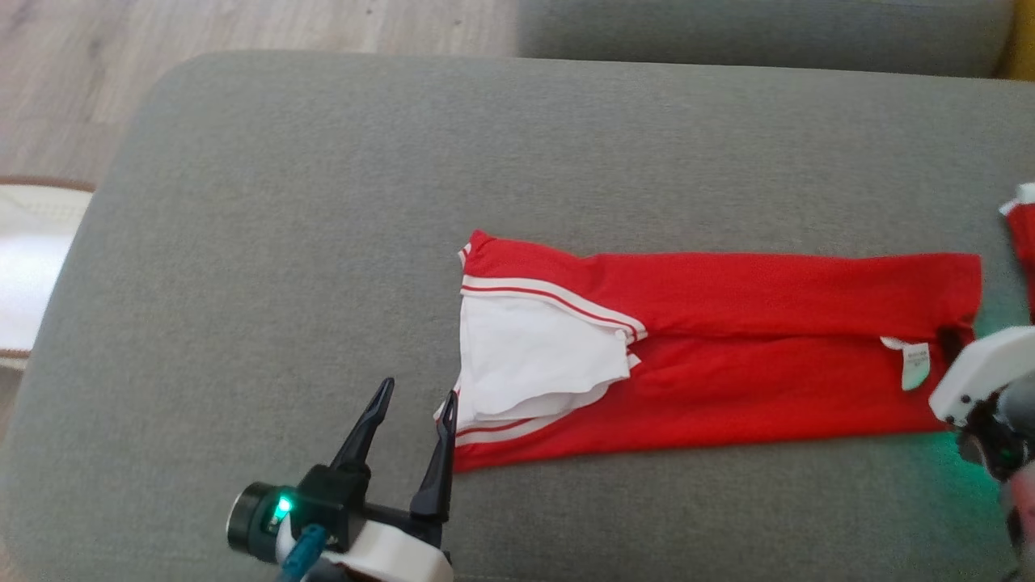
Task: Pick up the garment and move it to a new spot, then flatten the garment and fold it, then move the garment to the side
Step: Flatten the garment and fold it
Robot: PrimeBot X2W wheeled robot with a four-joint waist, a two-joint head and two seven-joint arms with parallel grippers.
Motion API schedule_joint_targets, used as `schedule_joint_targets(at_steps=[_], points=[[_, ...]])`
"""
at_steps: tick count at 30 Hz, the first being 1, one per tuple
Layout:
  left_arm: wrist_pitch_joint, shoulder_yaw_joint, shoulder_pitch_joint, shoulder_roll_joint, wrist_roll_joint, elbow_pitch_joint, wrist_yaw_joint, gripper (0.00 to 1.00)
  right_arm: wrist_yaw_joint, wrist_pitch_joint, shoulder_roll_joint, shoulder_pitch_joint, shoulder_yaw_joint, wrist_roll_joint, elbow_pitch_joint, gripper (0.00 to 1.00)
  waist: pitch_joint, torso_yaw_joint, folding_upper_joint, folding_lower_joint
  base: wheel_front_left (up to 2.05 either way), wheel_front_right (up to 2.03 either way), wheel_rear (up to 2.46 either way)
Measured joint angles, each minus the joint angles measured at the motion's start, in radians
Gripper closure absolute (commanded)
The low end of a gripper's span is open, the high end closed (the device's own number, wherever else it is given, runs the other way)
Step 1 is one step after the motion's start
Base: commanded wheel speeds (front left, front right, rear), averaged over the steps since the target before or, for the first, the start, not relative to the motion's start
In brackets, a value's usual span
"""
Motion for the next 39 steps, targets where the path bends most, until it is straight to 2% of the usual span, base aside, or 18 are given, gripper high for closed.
schedule_joint_targets(at_steps=[9,14,19,24,28,29,33,39], points=[[0.0,0.029,0.001,-0.012,0.023,0.009,-0.026,0.0,0.0,-0.029,-0.11,0.041,0.004,-0.008,-0.111,1.0,-0.012,-0.077,0.0,0.0,0.0,0.0,0.0],[0.0,0.047,0.001,-0.018,0.03,0.015,-0.035,0.0,0.0,0.019,-0.126,0.042,-0.008,0.013,-0.223,1.0,-0.022,-0.106,0.0,0.0,0.0,0.0,0.0],[0.0,0.047,0.005,-0.025,0.03,0.026,-0.043,0.0,0.0,0.1,-0.063,0.084,-0.011,0.097,-0.436,1.0,-0.045,-0.116,0.0,0.0,0.0,0.0,0.0],[0.0,0.046,0.007,-0.031,0.03,0.036,-0.056,0.0,0.0,0.186,-0.012,0.19,-0.013,0.117,-0.622,1.0,-0.06,-0.098,0.0,0.0,0.0,0.0,0.0],[0.0,0.045,0.008,-0.034,0.03,0.042,-0.06,0.0,0.0,0.234,0.057,0.25,-0.018,0.116,-0.738,1.0,-0.068,-0.069,0.0,0.0,0.0,0.0,0.0],[0.0,0.045,0.008,-0.034,0.03,0.042,-0.06,0.0,0.0,0.234,0.057,0.25,-0.018,0.116,-0.738,1.0,-0.068,-0.069,0.0,0.0,0.0,0.0,0.0],[0.0,0.044,0.009,-0.035,0.03,0.05,-0.068,0.0,0.0,0.269,0.131,0.291,-0.016,0.102,-0.799,1.0,-0.082,-0.036,0.0,0.0,0.0,0.0,0.0],[0.0,0.04,0.02,-0.035,0.03,0.059,-0.071,0.0,0.0,0.289,0.244,0.342,0.016,0.085,-0.816,1.0,-0.115,0.019,0.0,0.0,0.0,0.0,0.0]])
